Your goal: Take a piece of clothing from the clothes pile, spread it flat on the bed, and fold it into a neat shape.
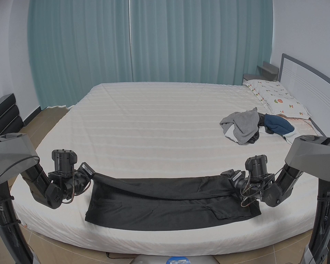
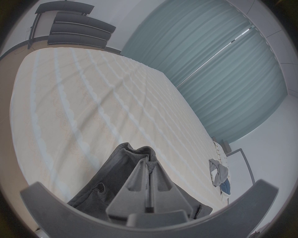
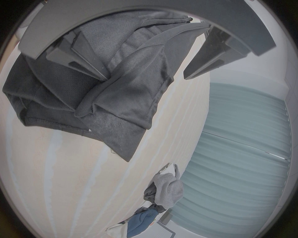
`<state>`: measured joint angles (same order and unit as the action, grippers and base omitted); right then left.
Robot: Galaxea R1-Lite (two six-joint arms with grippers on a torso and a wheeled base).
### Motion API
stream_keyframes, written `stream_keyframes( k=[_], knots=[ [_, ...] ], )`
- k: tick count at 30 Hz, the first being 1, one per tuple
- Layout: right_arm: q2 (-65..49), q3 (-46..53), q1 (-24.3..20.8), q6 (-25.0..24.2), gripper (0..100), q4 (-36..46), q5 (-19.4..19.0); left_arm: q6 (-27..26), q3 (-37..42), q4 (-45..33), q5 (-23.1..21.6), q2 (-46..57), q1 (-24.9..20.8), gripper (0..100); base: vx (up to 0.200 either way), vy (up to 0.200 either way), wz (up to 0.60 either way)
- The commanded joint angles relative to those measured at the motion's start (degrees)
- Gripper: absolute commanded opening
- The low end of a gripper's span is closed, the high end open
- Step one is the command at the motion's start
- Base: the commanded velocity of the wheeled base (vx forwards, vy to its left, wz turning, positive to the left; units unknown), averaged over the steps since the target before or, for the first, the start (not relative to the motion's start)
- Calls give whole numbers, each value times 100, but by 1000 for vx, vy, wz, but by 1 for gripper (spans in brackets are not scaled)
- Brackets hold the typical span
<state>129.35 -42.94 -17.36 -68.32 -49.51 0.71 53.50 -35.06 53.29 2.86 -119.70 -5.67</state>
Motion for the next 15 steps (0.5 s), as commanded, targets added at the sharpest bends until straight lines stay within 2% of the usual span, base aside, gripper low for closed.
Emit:
stream_keyframes(
  k=[1,10,11,15],
  knots=[
    [134,-4,-22,3,100,2,8,2,-1,6,4,-1,-4,0,0,0,0],
    [231,-39,-13,11,100,11,70,2,-10,15,4,-1,-4,0,0,0,0],
    [231,-83,-4,11,0,29,96,2,-10,15,4,-1,-4,0,0,0,0],
    [187,-48,4,11,0,64,96,2,-10,15,4,-1,-4,0,0,0,0]
  ],
)
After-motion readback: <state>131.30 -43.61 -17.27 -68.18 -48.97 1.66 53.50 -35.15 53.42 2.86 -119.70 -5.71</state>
